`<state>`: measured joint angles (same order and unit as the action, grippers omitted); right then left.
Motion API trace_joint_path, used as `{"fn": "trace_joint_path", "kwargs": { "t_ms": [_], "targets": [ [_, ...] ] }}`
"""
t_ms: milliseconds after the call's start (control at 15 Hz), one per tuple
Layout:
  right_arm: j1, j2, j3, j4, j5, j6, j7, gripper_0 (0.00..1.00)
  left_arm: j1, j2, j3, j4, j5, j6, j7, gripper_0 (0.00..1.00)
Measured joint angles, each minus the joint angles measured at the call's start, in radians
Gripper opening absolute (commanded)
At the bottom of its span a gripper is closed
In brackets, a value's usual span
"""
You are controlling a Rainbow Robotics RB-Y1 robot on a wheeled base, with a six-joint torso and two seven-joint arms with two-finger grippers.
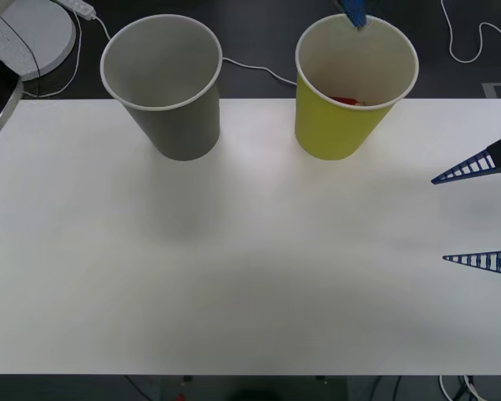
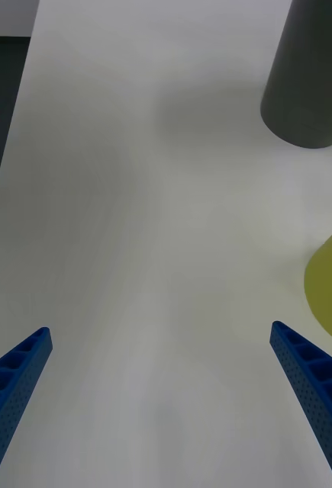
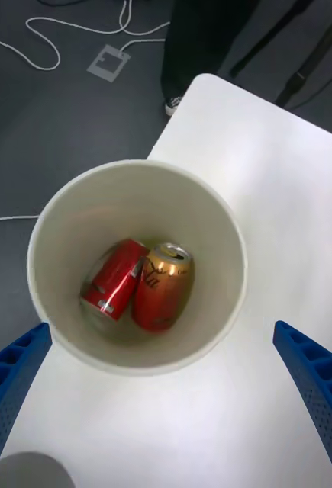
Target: Put the can into the green bin and the plastic bottle into the gray bin
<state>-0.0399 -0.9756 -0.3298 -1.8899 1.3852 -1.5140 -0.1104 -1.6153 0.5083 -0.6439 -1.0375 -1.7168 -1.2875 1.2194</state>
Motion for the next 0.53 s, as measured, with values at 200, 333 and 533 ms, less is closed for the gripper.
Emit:
{"fn": "trace_joint_path", "kwargs": {
  "t_ms": [200,333,533],
  "targets": [
    [0.0,0.0,0.0,0.0,0.0,0.0,0.0,1.0,0.102,0.101,0.105,-0.098,0.054,-0.091,-0.079,1.0],
    [0.0,0.0,0.0,0.0,0.0,0.0,0.0,1.0,0.164,0.156,0.163,-0.168,0.072,-0.143,-0.108,1.0],
    [0.0,0.0,0.0,0.0,0.0,0.0,0.0,1.0,0.254,0.258,0.221,-0.309,0.092,-0.193,-0.124,1.0]
  ]
}}
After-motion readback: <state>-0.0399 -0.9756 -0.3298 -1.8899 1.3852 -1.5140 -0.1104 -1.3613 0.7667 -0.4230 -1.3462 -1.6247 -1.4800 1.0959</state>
